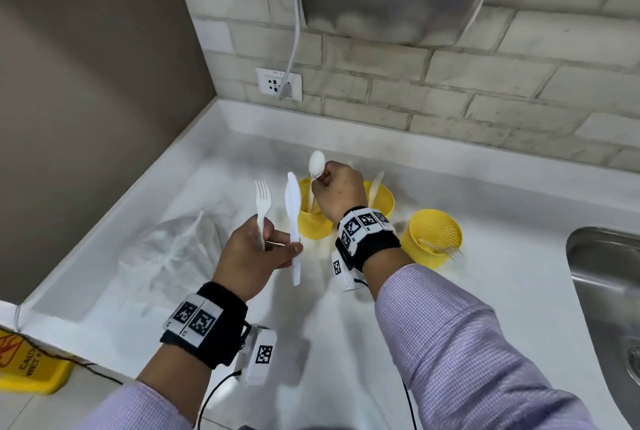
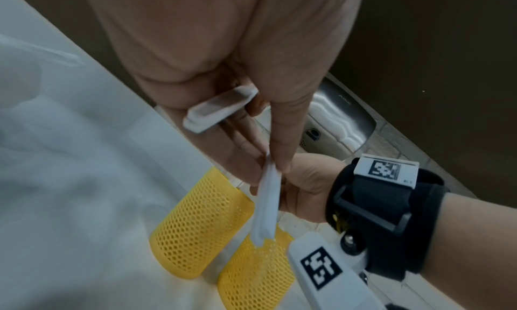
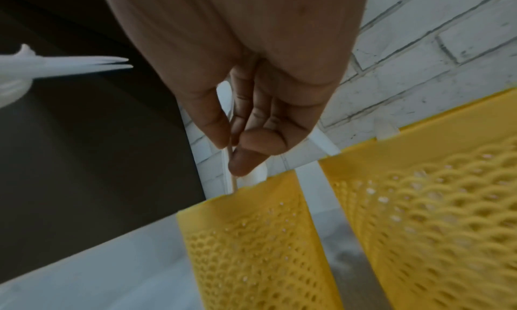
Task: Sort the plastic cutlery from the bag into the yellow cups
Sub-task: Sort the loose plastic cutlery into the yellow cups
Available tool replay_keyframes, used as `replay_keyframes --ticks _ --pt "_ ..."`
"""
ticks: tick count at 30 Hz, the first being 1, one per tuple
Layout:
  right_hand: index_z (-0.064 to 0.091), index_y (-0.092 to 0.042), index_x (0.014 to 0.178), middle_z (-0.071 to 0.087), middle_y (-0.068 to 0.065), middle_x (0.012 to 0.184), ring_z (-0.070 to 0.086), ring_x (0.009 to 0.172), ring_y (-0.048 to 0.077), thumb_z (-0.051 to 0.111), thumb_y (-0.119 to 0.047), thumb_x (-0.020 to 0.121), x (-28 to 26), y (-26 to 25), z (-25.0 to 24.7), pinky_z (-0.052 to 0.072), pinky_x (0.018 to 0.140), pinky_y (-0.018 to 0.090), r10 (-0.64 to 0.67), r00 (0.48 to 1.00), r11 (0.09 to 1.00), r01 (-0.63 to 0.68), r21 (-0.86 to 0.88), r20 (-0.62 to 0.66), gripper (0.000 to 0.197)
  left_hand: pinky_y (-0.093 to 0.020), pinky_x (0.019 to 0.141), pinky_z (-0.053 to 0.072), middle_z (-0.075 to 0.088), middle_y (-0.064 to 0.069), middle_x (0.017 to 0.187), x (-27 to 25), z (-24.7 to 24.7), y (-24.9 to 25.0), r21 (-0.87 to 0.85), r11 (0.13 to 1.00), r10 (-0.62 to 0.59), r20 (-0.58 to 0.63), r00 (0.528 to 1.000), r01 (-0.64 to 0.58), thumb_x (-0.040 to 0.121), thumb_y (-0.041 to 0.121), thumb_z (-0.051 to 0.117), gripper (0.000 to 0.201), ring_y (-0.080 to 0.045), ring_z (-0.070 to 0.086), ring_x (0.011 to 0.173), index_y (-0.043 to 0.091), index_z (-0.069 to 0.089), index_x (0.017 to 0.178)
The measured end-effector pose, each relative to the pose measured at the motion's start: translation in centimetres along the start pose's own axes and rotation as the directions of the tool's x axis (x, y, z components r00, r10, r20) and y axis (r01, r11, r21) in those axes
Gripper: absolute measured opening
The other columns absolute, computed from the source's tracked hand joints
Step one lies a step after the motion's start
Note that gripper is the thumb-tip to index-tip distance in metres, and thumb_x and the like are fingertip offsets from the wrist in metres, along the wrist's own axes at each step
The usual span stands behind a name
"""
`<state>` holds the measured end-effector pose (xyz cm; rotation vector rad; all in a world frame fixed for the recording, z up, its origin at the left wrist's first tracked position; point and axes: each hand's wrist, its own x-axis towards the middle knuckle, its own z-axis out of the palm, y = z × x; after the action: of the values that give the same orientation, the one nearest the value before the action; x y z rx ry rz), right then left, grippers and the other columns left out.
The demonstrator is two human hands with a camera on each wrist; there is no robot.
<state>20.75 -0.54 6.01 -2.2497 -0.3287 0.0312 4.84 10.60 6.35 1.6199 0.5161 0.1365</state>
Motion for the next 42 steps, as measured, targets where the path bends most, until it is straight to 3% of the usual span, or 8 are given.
replay_keyframes --ticks 10,16,20,22,25,30,36,42 --pt "0.066 -0.013 0.106 0.073 0.002 0.084 0.065 0.082 0.023 0.059 -0.011 0.089 -1.7 0.1 -0.3 0.051 0.075 0.029 0.005 1.0 0.999 -0.004 0.052 -0.028 0.019 -0.038 0.069 0.062 0.069 -0.021 0.086 1.0 -0.1 0.1 -0.025 1.0 0.002 0.026 1.0 -0.001 0.079 -0.012 0.078 0.045 -0.034 0.072 0.079 0.011 0.039 0.08" --pt "0.07 -0.013 0.099 0.065 -0.003 0.088 0.058 0.073 0.013 0.061 -0.007 0.087 -5.3 -0.3 -2.3 0.043 0.07 0.022 -0.021 0.991 0.969 0.052 0.241 -0.132 0.016 -0.046 0.073 0.062 0.07 -0.018 0.085 0.9 0.8 0.6 0.014 1.0 0.025 0.081 0.996 -0.026 0.079 -0.01 0.079 0.044 -0.034 0.072 0.076 0.01 0.04 0.083" --pt "0.068 -0.02 0.112 0.048 -0.001 0.106 0.056 0.081 0.012 0.068 -0.011 0.085 -8.6 -0.9 -3.9 0.047 0.078 0.018 -0.133 0.959 0.947 0.197 0.252 -0.249 0.028 -0.058 0.081 0.058 0.073 -0.013 0.086 0.3 1.9 1.3 0.148 0.984 0.083 0.118 0.99 -0.1 0.067 0.023 0.085 0.042 -0.04 0.071 0.08 0.031 0.045 0.075" --pt "0.068 -0.021 0.11 0.043 0.0 0.109 0.054 0.089 0.011 0.071 -0.014 0.085 -10.0 -1.0 -4.5 0.046 0.084 0.017 -0.177 0.928 0.946 0.253 0.205 -0.329 0.026 -0.049 0.076 0.059 0.072 -0.004 0.081 0.1 2.8 1.5 0.268 0.948 0.137 0.139 0.981 -0.171 0.066 0.029 0.082 0.038 -0.032 0.072 0.077 0.037 0.045 0.071" --pt "0.073 -0.018 0.101 0.042 0.001 0.107 0.052 0.098 0.012 0.075 -0.02 0.085 -11.1 -0.6 -4.6 0.038 0.09 0.006 -0.157 0.944 0.957 0.218 0.191 -0.29 0.016 -0.01 0.061 0.046 0.065 0.012 0.067 -0.3 4.2 1.7 0.329 0.902 0.253 0.126 0.959 -0.281 0.076 0.002 0.08 0.048 -0.003 0.069 0.066 0.038 0.047 0.075" --pt "0.076 -0.013 0.102 0.039 0.0 0.105 0.05 0.092 0.005 0.078 -0.023 0.087 -11.7 -0.4 -5.0 0.034 0.084 -0.001 -0.026 0.982 0.966 0.072 0.247 -0.186 0.019 -0.005 0.061 0.041 0.064 0.013 0.07 -1.4 6.0 1.9 0.382 0.816 0.375 0.22 0.901 -0.433 0.073 -0.019 0.067 0.029 0.012 0.063 0.068 0.002 0.058 0.091" --pt "0.067 -0.023 0.079 0.047 0.002 0.097 0.055 0.092 0.01 0.075 -0.021 0.09 -11.6 -0.1 -7.0 0.036 0.083 0.006 0.06 0.985 0.926 0.006 0.378 -0.162 0.014 -0.005 0.061 0.044 0.071 0.005 0.08 -1.9 7.5 1.5 0.354 0.796 0.423 0.252 0.87 -0.49 0.078 -0.004 0.077 0.036 0.005 0.069 0.075 0.005 0.059 0.108" --pt "0.063 -0.032 0.074 0.052 0.007 0.094 0.052 0.073 0.011 0.074 -0.023 0.09 -10.3 -0.1 -11.9 0.041 0.074 0.014 0.023 0.941 0.876 0.144 0.46 -0.338 0.021 -0.013 0.066 0.051 0.072 0.003 0.086 -1.8 8.3 0.2 0.323 0.885 0.263 0.247 0.932 -0.336 0.08 0.011 0.083 0.049 -0.01 0.071 0.072 0.029 0.054 0.114"
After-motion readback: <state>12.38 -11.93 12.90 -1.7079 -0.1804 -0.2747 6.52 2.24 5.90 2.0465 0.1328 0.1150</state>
